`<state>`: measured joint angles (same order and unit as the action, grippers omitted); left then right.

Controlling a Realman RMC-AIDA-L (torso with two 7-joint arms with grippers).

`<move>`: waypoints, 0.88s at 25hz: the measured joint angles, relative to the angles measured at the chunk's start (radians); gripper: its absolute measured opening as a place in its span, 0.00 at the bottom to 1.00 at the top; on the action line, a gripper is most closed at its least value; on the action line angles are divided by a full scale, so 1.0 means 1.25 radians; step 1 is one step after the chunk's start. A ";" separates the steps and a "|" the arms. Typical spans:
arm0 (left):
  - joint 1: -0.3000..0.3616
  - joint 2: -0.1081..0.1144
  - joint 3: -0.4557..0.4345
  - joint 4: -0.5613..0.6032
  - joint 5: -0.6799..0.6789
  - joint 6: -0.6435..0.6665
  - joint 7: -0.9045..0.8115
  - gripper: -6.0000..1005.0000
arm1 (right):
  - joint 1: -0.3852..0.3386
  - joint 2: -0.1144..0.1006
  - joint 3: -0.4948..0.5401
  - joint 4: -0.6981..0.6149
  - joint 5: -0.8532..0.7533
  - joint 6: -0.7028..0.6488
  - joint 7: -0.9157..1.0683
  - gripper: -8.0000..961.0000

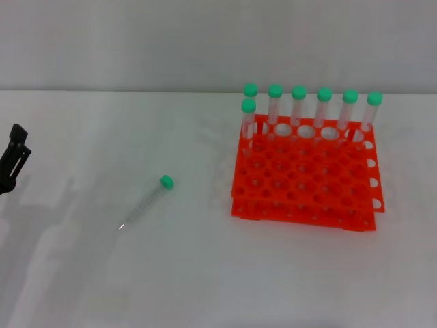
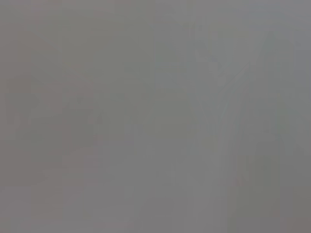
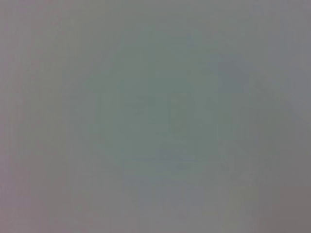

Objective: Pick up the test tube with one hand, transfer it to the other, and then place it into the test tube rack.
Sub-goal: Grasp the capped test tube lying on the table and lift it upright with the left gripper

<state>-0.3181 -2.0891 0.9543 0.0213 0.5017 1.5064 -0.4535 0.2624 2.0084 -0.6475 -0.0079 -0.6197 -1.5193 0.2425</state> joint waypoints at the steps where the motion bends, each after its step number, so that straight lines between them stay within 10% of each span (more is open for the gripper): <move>1: -0.002 0.000 0.000 0.000 0.001 0.000 -0.002 0.89 | 0.000 0.000 0.000 0.000 0.000 0.000 0.000 0.91; 22: -0.011 0.021 0.003 0.026 0.045 -0.014 -0.130 0.86 | 0.007 0.000 0.001 -0.005 0.000 0.008 0.000 0.91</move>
<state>-0.3322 -2.0628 0.9577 0.0543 0.5583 1.4889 -0.6161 0.2716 2.0079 -0.6457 -0.0138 -0.6197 -1.5099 0.2423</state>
